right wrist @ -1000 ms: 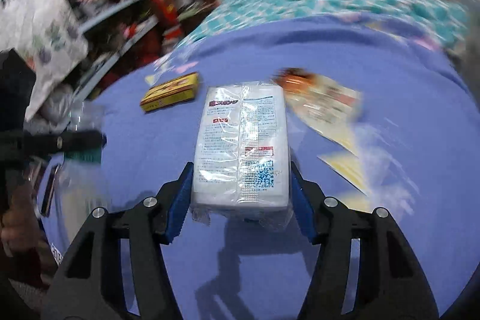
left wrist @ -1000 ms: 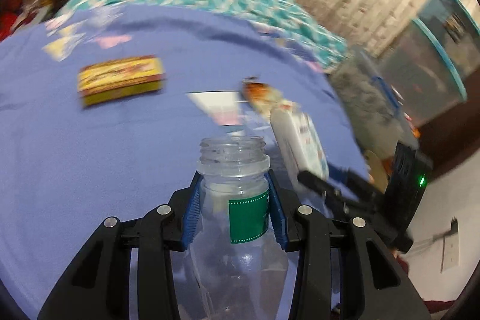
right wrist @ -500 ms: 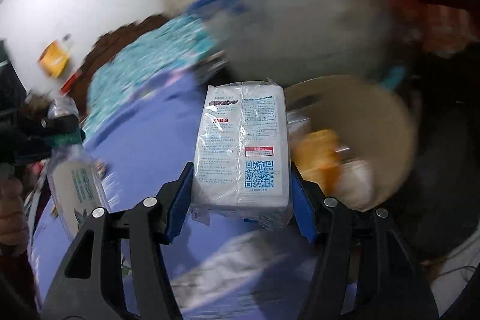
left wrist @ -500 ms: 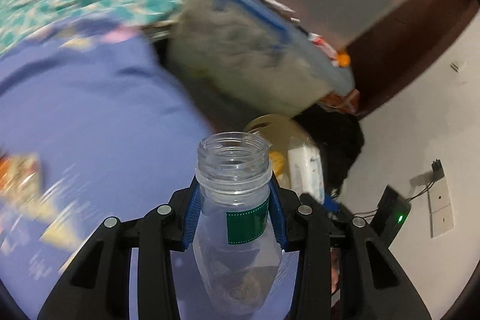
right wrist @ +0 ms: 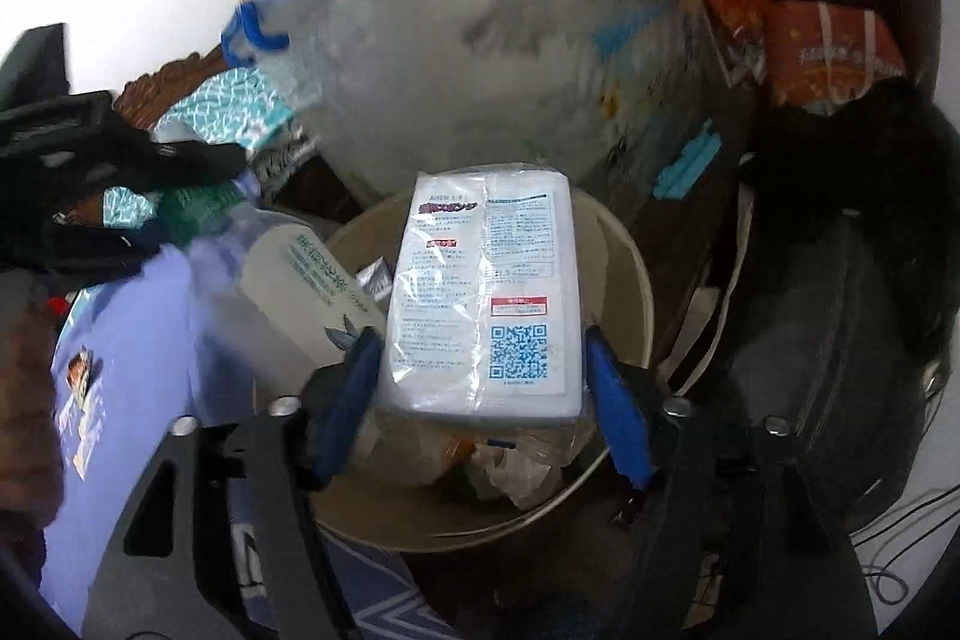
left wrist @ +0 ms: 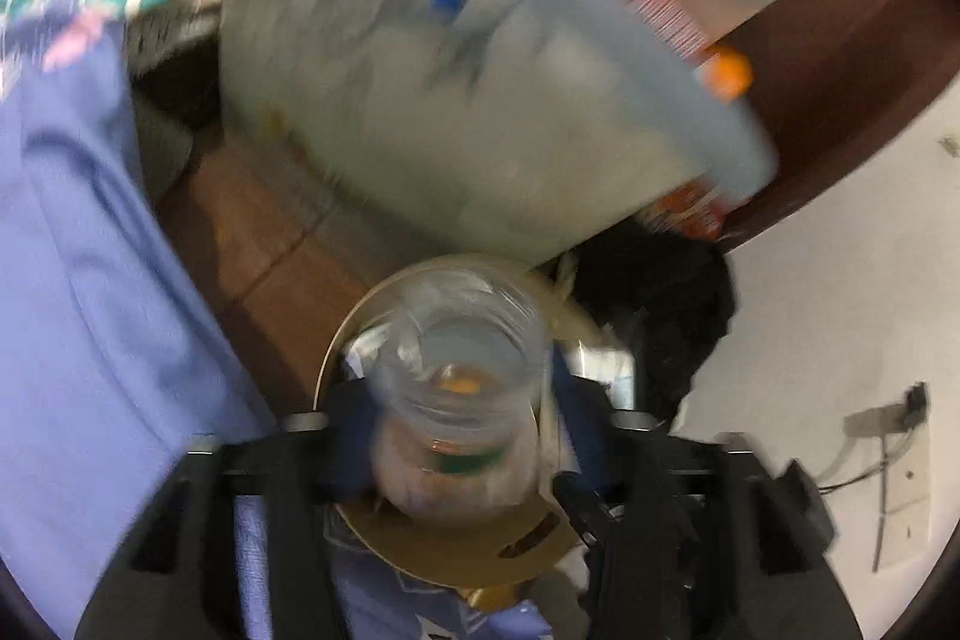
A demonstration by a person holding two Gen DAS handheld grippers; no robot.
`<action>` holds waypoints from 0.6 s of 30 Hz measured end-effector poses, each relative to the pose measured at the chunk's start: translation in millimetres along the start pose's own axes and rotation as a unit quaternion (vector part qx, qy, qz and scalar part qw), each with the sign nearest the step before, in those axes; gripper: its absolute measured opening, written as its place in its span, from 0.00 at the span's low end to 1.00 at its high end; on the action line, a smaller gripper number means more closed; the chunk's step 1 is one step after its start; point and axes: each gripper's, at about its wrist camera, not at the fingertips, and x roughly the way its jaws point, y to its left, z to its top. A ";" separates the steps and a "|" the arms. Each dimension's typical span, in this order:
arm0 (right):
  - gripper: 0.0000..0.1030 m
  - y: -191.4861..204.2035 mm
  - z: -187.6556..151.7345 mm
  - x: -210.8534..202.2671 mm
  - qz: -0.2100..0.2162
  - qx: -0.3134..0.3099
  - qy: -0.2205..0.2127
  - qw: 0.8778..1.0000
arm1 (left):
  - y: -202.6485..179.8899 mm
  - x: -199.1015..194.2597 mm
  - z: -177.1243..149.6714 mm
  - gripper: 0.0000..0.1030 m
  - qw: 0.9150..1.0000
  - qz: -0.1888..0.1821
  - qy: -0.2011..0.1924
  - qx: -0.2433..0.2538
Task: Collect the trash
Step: 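Carry the bottle and tissue pack to the bin and release both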
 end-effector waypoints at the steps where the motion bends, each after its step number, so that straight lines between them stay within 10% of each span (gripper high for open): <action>1: 0.81 -1.0 -1.2 0.9 0.001 0.001 -0.004 1.000 | 1.4 4.0 -2.3 0.74 1.000 0.016 0.003 0.001; 8: 0.81 -0.5 -6.1 -15.1 0.011 0.027 -0.022 0.999 | 8.1 -13.3 -7.3 0.76 1.000 -0.001 0.010 0.011; 18: 0.78 57.2 -16.6 -31.0 0.065 -0.025 -0.010 0.998 | 24.5 -124.9 -4.8 0.76 0.994 -0.053 -0.093 -0.011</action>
